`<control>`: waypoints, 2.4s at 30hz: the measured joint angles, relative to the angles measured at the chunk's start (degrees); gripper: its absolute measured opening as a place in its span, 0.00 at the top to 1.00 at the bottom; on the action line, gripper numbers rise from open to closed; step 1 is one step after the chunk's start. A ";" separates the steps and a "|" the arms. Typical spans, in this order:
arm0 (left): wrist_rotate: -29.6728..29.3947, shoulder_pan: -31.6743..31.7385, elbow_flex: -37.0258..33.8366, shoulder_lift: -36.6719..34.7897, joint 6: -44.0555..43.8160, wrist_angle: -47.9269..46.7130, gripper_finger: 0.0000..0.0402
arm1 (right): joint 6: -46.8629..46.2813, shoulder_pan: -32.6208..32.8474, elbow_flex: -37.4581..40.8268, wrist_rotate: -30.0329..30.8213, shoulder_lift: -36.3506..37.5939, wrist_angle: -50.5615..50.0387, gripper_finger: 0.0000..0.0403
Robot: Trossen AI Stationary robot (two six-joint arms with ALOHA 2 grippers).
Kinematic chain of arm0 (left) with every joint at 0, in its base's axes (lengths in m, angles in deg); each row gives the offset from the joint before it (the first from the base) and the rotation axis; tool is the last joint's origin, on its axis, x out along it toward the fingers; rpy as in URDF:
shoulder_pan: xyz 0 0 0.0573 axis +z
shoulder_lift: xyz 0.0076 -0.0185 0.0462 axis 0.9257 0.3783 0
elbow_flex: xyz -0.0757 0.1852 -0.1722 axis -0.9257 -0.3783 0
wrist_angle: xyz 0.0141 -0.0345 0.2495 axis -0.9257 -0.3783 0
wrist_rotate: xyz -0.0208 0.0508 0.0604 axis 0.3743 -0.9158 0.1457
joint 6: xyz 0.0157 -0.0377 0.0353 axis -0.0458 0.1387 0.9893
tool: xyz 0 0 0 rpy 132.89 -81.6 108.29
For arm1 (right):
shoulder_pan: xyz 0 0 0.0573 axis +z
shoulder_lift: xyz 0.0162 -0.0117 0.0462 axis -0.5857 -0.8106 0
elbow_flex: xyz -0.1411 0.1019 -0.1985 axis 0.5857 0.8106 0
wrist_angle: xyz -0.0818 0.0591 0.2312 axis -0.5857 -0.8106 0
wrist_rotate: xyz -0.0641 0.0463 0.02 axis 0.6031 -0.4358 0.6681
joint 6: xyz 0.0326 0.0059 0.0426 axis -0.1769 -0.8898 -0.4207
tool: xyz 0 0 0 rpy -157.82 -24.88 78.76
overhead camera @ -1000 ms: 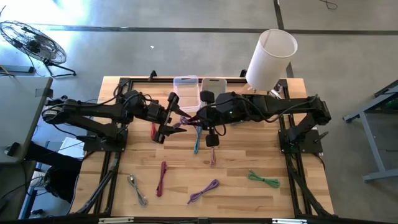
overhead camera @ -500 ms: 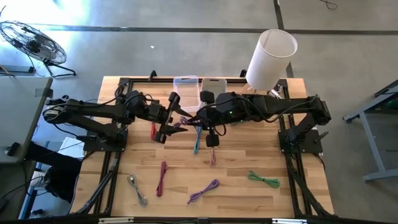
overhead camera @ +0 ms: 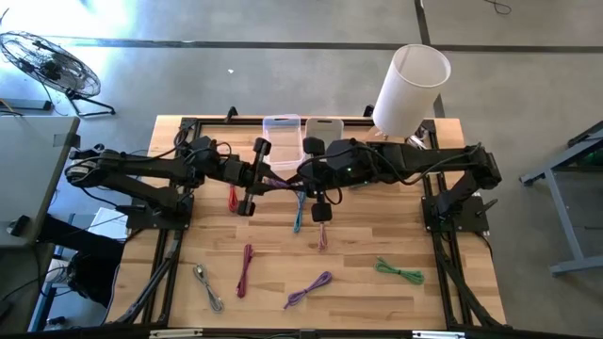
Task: Pick & Place USB Port
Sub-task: Put the top purple cable into the transparent bin
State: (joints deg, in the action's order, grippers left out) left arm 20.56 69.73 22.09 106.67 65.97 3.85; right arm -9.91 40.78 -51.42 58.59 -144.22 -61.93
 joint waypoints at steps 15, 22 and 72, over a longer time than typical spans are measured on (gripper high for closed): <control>0.97 1.13 1.05 -2.49 0.12 -7.50 0.97 | -1.61 1.65 -0.04 7.90 1.07 -3.97 0.63; -2.36 4.33 6.84 -6.17 5.81 -27.78 0.97 | -3.22 2.35 -0.07 13.53 4.14 -8.85 0.48; -16.33 29.49 18.86 25.05 90.11 -64.68 0.98 | -21.03 1.42 -0.04 13.11 8.90 -20.59 0.46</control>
State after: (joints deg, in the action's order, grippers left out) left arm 4.23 99.21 40.95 131.72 156.08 -60.82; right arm -30.95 42.20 -51.46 71.70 -135.32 -82.53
